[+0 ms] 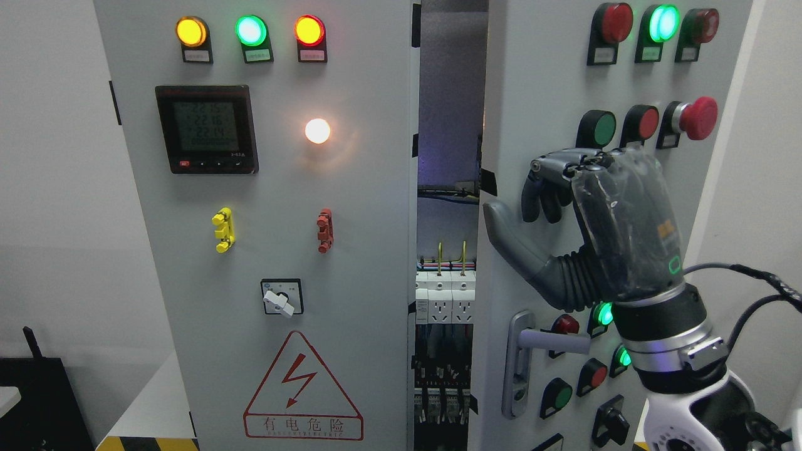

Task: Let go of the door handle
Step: 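Hook the right hand's fingers on the door edge and pull it open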

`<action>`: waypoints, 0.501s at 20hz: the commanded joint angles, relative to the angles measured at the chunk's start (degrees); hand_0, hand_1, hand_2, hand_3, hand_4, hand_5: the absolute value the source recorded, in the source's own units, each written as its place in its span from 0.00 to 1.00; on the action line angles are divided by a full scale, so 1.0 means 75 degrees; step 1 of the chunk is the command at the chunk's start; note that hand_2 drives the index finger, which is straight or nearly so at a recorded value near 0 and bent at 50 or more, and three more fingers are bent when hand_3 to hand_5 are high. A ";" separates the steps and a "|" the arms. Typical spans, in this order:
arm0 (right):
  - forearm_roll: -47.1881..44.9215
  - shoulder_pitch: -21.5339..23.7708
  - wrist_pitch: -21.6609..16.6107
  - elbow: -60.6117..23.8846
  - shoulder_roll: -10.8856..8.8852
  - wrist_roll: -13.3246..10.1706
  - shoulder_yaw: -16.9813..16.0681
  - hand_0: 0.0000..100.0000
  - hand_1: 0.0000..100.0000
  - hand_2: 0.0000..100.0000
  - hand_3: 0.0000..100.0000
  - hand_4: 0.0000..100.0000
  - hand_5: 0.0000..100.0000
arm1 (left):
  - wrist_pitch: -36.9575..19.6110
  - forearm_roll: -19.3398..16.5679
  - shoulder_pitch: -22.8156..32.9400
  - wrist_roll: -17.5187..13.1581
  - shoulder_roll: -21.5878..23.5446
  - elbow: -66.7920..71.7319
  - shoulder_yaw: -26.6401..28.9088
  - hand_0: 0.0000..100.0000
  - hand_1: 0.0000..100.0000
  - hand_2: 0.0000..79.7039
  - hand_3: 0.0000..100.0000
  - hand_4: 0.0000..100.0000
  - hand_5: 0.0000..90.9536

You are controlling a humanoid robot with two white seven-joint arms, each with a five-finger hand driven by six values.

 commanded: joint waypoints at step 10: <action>0.0705 0.1161 -0.1208 -0.0154 0.0069 -0.0246 -0.2051 0.47 0.25 0.83 1.00 1.00 1.00 | -0.0003 0.0001 0.0235 0.0006 0.0000 -0.0234 0.0000 0.12 0.39 0.00 0.00 0.00 0.00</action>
